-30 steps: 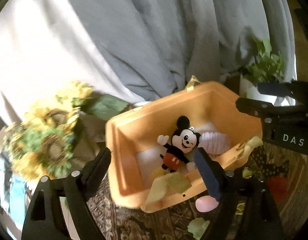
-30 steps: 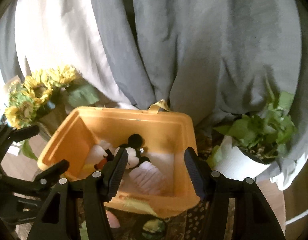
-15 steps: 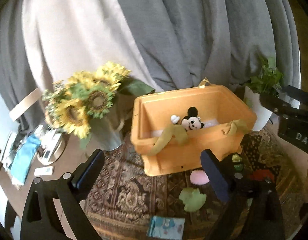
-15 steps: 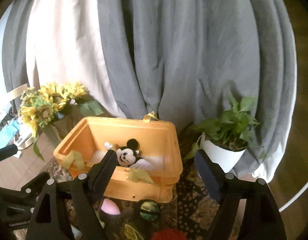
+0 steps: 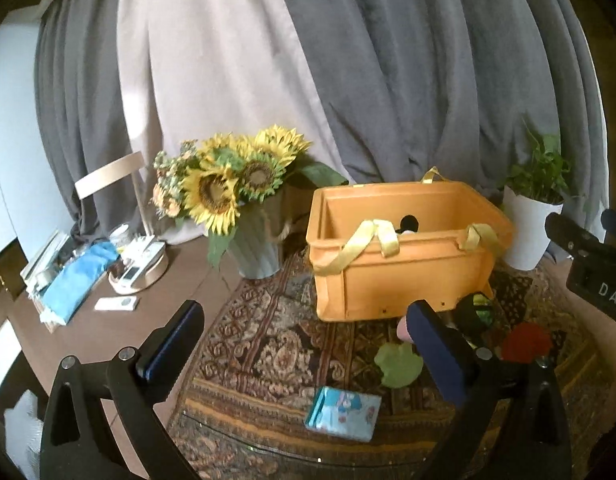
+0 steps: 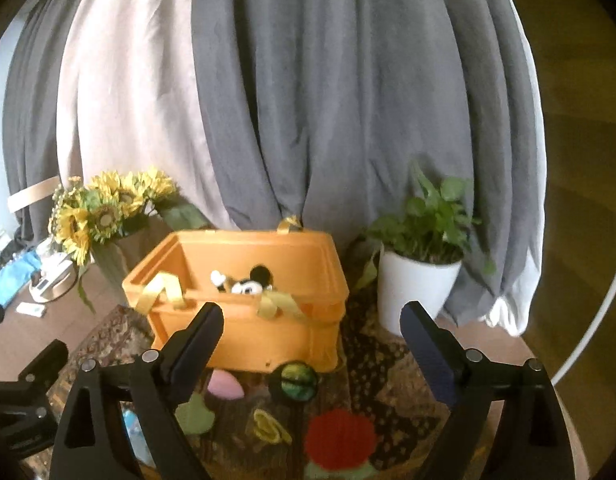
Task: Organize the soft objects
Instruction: 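Raise both open grippers out of the crate and back away, then grasp the blue cloth book with the left gripper while the right gripper grasps the red pompom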
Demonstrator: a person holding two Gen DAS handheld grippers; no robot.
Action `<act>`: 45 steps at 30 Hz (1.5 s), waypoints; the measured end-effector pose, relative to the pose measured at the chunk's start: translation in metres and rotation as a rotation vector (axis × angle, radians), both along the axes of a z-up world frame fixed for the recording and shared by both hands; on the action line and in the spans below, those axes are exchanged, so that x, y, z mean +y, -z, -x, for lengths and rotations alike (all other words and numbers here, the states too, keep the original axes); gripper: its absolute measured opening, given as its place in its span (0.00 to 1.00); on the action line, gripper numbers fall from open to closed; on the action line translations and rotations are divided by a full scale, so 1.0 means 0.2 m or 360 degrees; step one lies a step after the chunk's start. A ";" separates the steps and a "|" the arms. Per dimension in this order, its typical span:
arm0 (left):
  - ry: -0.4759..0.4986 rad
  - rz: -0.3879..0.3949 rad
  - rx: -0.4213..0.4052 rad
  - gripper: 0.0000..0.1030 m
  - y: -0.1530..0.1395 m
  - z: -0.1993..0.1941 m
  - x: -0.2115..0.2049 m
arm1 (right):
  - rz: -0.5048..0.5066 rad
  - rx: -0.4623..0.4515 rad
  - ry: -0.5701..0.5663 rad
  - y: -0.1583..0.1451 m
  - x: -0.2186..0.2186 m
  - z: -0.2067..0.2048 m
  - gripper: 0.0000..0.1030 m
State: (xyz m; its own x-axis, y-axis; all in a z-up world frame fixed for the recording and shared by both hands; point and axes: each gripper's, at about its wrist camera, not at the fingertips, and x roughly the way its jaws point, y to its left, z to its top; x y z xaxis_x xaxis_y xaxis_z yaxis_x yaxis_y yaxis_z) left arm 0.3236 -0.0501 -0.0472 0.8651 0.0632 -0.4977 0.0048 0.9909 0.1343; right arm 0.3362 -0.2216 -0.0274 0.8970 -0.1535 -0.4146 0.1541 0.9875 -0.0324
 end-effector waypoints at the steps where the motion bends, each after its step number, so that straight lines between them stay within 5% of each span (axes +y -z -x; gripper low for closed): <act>1: 0.0001 0.0002 0.0003 1.00 0.01 0.02 0.00 | -0.0015 0.0013 0.0007 0.02 0.00 0.02 0.88; 13: 0.0025 -0.0046 0.0005 1.00 0.16 0.18 -0.02 | -0.0067 0.0124 0.0047 0.20 -0.03 0.17 0.88; 21: 0.0009 -0.0078 0.0127 1.00 0.33 0.18 -0.04 | -0.0021 0.0254 0.0049 0.36 -0.04 0.17 0.88; 36: -0.0059 0.0029 0.0415 1.00 0.65 -0.06 -0.03 | -0.0081 0.0457 0.0118 0.64 -0.08 -0.01 0.88; 45: -0.0048 -0.0014 0.0481 1.00 0.76 -0.15 -0.06 | -0.0091 0.0541 0.0171 0.76 -0.12 -0.11 0.88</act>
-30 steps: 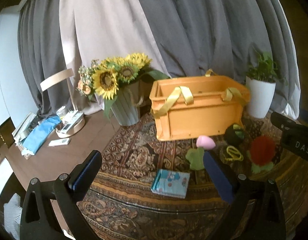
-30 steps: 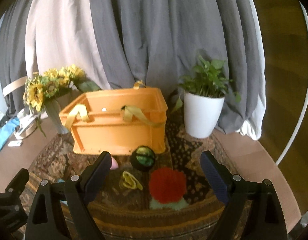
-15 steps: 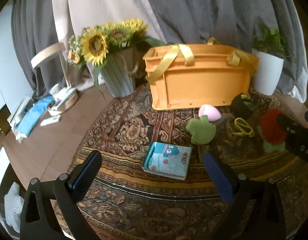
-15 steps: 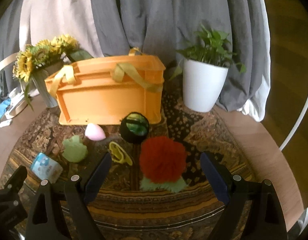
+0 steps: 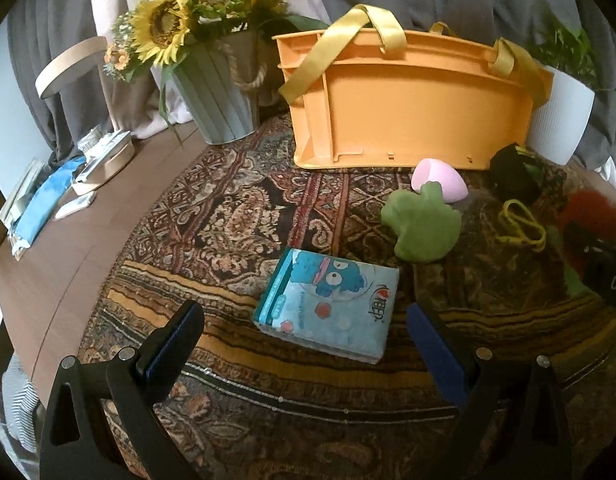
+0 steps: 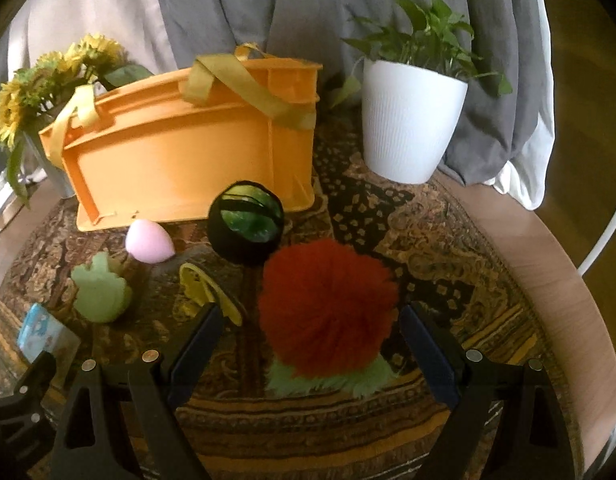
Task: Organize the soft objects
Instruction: 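Grasp the blue cloth book with the left gripper while the right gripper grasps the red pompom, then lift the book and pompom and carry both over the orange crate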
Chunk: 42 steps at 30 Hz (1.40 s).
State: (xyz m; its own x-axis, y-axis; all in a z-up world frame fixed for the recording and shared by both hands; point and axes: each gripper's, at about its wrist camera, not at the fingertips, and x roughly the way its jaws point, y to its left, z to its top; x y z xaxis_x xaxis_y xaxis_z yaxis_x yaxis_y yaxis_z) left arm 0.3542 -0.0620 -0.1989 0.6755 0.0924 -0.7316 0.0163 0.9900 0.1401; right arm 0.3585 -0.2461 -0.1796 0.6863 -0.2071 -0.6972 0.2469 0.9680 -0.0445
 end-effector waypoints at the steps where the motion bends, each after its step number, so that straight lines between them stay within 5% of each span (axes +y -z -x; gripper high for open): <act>1: 0.0003 -0.0005 0.0000 1.00 0.00 -0.01 0.00 | -0.0006 0.0010 0.0004 0.01 -0.01 -0.01 0.88; 13: 0.0012 -0.0011 0.0089 0.99 0.06 -0.10 -0.01 | -0.0031 0.0056 -0.0014 0.09 -0.02 -0.13 0.87; 16: 0.0025 -0.0002 0.0113 0.87 0.07 -0.11 -0.01 | -0.0033 0.0057 -0.0016 0.10 -0.02 -0.14 0.85; 19: 0.0059 0.0040 0.0128 0.78 0.08 -0.11 -0.01 | -0.0036 0.0058 -0.0033 0.09 -0.02 -0.15 0.74; 27: 0.0094 0.0049 0.0090 0.77 0.06 -0.08 -0.02 | -0.0034 0.0059 -0.0072 0.09 -0.01 -0.13 0.45; 42: 0.0118 0.0104 -0.0030 0.77 -0.17 0.01 -0.01 | -0.0112 -0.0035 -0.0119 -0.10 0.01 0.00 0.43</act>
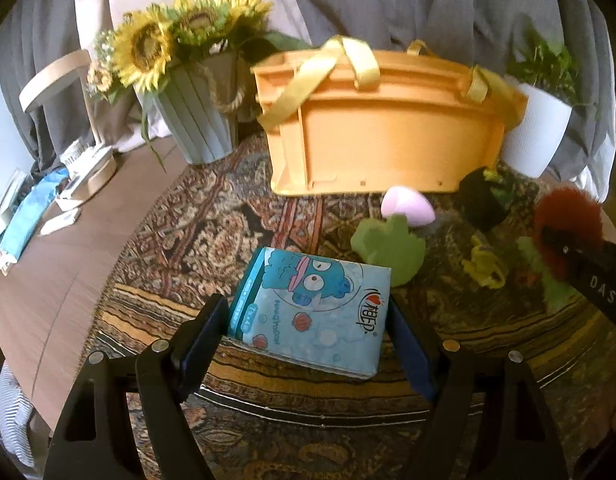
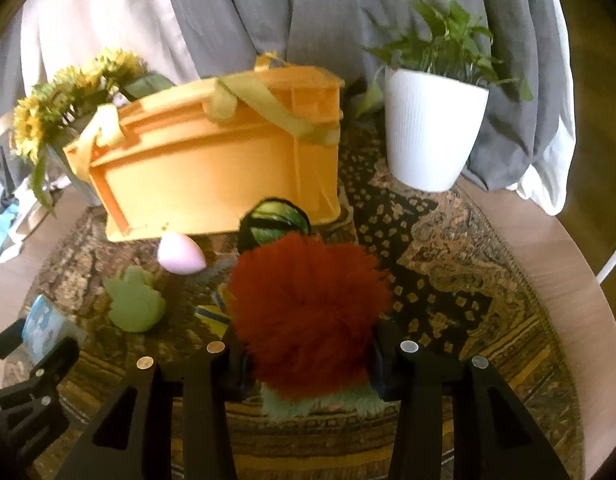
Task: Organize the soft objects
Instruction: 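Lift the book and pompom and carry both over the orange crate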
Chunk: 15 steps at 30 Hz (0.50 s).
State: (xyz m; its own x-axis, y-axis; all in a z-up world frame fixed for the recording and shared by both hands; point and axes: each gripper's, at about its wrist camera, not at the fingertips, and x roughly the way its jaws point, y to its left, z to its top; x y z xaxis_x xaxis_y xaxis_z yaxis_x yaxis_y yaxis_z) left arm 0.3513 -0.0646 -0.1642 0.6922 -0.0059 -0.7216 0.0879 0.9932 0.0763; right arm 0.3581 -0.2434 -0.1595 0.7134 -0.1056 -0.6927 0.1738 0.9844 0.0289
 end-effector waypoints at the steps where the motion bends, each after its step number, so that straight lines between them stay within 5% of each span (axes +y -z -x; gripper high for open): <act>1: 0.0002 0.0005 -0.0010 0.77 -0.02 0.01 0.00 | -0.0008 -0.0017 -0.0005 -0.03 0.00 0.01 0.43; 15: 0.0056 0.0066 -0.0234 0.77 -0.35 0.09 0.02 | -0.0045 -0.0193 -0.0081 -0.33 0.06 0.14 0.43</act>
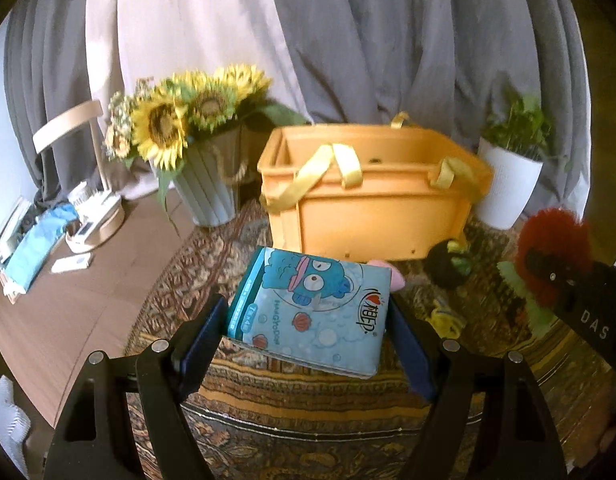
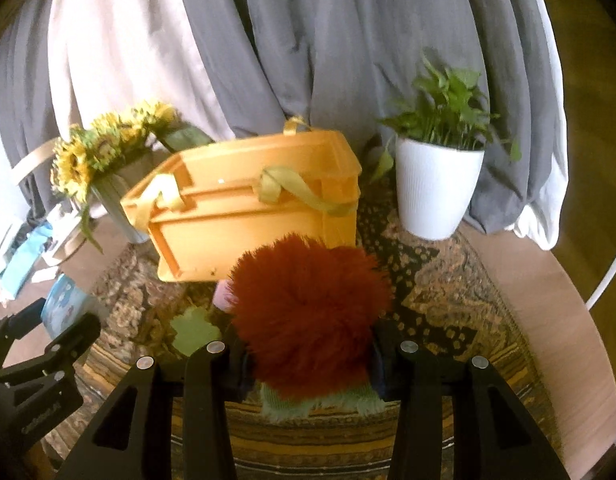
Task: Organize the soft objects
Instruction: 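Lift the book and pompom and carry both over the orange crate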
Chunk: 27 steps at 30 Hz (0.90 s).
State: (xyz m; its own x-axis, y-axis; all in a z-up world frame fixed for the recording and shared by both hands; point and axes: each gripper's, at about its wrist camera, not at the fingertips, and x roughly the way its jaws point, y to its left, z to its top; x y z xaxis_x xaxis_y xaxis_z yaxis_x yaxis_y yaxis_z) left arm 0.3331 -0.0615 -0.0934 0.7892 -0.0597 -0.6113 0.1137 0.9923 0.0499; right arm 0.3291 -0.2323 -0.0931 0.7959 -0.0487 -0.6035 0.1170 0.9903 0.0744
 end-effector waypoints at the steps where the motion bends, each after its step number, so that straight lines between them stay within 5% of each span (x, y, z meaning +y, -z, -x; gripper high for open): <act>1: 0.0004 0.0002 -0.0014 0.77 -0.02 0.00 0.00 | -0.0002 -0.0013 -0.0005 -0.02 0.00 0.00 0.43; 27: 0.0077 0.0071 -0.0429 0.77 -0.45 -0.15 0.00 | 0.0023 -0.0386 -0.0074 -0.45 0.06 -0.13 0.43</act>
State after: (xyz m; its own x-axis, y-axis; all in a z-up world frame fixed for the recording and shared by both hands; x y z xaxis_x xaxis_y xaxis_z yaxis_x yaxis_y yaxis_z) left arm 0.3640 -0.0614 -0.0041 0.9184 -0.1237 -0.3758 0.1499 0.9879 0.0411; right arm 0.3556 -0.2207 -0.0035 0.9189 -0.0159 -0.3942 0.0517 0.9954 0.0803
